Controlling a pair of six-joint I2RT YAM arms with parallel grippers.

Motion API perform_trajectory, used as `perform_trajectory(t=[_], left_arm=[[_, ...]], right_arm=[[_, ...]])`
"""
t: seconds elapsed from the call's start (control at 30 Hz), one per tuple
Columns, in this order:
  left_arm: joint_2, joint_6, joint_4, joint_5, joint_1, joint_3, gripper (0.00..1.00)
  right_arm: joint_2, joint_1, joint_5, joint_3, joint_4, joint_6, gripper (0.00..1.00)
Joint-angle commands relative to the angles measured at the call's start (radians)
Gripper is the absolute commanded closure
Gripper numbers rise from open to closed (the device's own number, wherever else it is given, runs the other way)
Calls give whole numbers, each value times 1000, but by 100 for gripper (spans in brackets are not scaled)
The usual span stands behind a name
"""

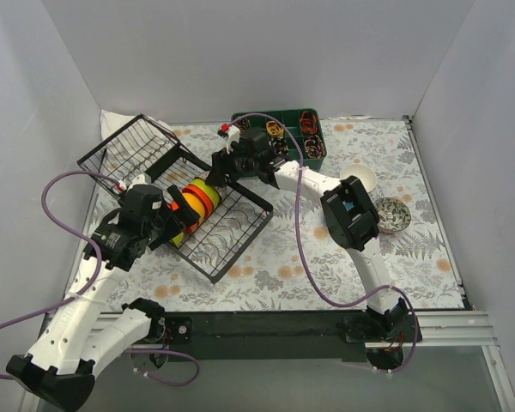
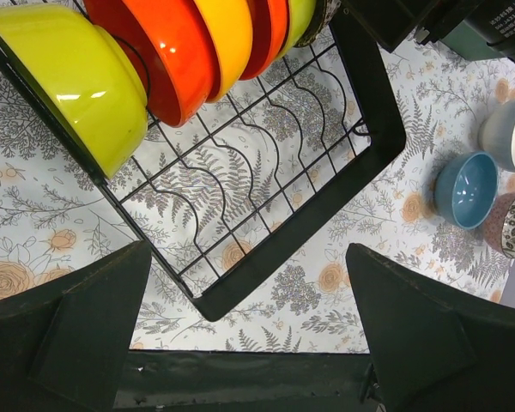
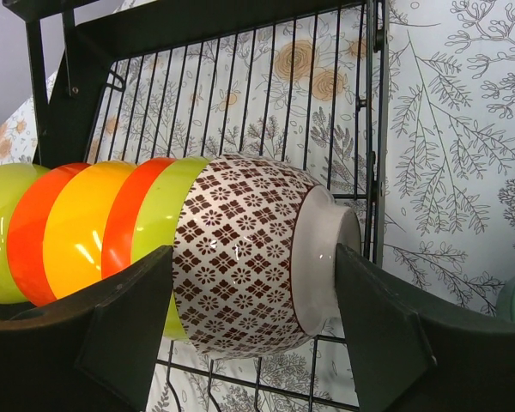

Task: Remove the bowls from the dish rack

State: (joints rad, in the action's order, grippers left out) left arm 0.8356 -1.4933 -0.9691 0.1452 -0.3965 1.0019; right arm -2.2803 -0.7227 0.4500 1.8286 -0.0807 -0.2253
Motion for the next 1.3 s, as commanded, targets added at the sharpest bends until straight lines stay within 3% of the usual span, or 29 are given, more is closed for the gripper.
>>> perform_trajectory(t=[0.0, 0.23, 0.53, 0.9, 1.27], left_arm=[[-15, 2, 0, -15, 4, -16, 2], [-20, 7, 7, -15, 4, -17, 2], [-20, 13, 20, 1, 4, -11, 2], [-29, 18, 26, 27, 4, -5, 2], [-61, 22, 41, 36, 4, -19, 2]], right_arm=[[41, -27, -20, -38, 9, 9, 39], [87, -26, -68, -43, 51, 37, 77], [154, -35, -148, -51, 67, 66, 94], [208, -61, -303, -81, 79, 63, 99], [272, -72, -347, -100, 124, 15, 99]])
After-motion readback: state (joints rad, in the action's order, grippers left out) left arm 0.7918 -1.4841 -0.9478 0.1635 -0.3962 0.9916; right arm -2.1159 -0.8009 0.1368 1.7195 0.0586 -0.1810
